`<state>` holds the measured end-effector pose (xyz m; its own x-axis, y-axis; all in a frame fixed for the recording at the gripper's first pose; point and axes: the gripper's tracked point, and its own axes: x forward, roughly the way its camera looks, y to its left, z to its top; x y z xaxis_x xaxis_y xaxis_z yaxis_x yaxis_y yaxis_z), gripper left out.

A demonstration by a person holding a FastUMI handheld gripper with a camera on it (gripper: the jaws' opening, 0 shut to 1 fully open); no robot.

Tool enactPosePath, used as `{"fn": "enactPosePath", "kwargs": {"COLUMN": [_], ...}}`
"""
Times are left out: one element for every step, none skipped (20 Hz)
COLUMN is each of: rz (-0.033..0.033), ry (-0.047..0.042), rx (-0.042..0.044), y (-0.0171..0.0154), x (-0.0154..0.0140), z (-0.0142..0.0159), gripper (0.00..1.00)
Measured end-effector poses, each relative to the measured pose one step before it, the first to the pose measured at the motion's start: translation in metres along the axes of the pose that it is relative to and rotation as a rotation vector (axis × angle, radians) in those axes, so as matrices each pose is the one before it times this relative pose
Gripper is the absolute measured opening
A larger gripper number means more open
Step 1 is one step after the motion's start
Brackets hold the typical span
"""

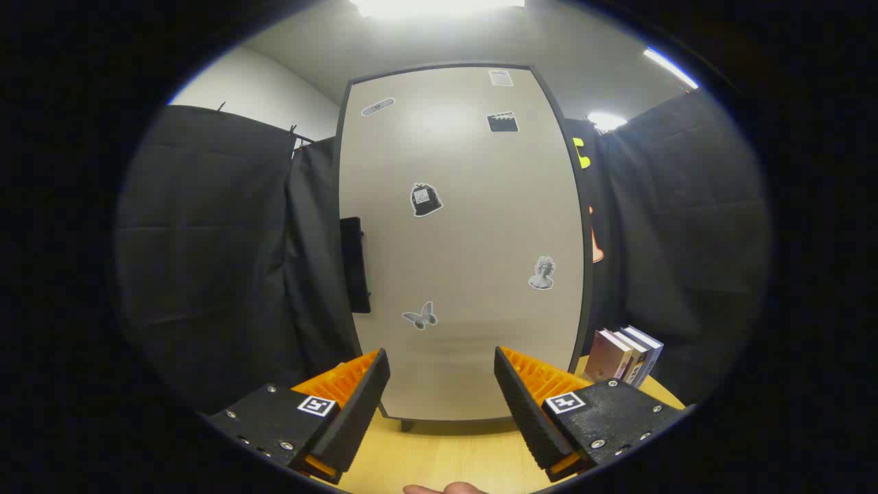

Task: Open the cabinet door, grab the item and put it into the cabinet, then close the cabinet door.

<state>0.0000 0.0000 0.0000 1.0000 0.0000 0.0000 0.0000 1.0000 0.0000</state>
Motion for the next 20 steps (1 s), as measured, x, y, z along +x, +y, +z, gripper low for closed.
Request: {"fn": "enactPosePath", "kwargs": {"rz": [0.00234,0.00094,-0.00450,-0.00765,-0.00299,-0.00133,-0.00033,-0.00206,-0.00160,0.00217,0.00106,-0.00052,0.00060,-0.00144,-0.00111,0.00070,-0.00041,-0.00703,-0.00593,-0.00557], "ry": [0.00433,0.00032,-0.00354,-0.00218,-0.00188,0.00028,-0.00024,-0.00113,0.00102,0.00020,-0.00252,-0.00427,-0.00559,-0.00334,0.00060,0.00191,0.00166,-0.00162,-0.00335,-0.00078], "rx": [0.00746,0.00731,0.00106,-0.00250,0.00148,0.00298,0.00154,-0.00234,-0.00142,0.00335,0.00328,0.00099,-0.00211,-0.00457,-0.00493,0.00085,0.00551,0.00641,0.00472,0.00297], "y": [0.00152,0.00065,-0.00015,-0.00155,0.00004,0.00091,0.00083,-0.00035,0.00034,0.00148,0.00144,0.00072,0.00092,0.00060,0.00010,0.00056,0.00098,-0.00135,-0.00101,-0.00028], "x": [0.00013,0.00012,0.00149,0.00117,0.00160,0.00098,0.00062,0.00116,0.00048,0.00009,0.00003,-0.00009,-0.00058,-0.00022,-0.00030,-0.00059,-0.00071,-0.00051,0.00012,0.00007], "z": [-0.00050,0.00036,0.00137,0.00064,0.00087,-0.00099,0.00079,0.00034,0.00032,0.00019,0.00180,0.00134,0.00213,0.00108,-0.00004,0.00011,0.00000,0.00120,0.00195,0.00103], "gripper": [0.95,0.95,0.95,0.95,0.95,0.95,0.95,0.95,0.95,0.95,0.95,0.95,0.95,0.95,0.95,0.95,0.95,0.95,0.95,0.95]}}
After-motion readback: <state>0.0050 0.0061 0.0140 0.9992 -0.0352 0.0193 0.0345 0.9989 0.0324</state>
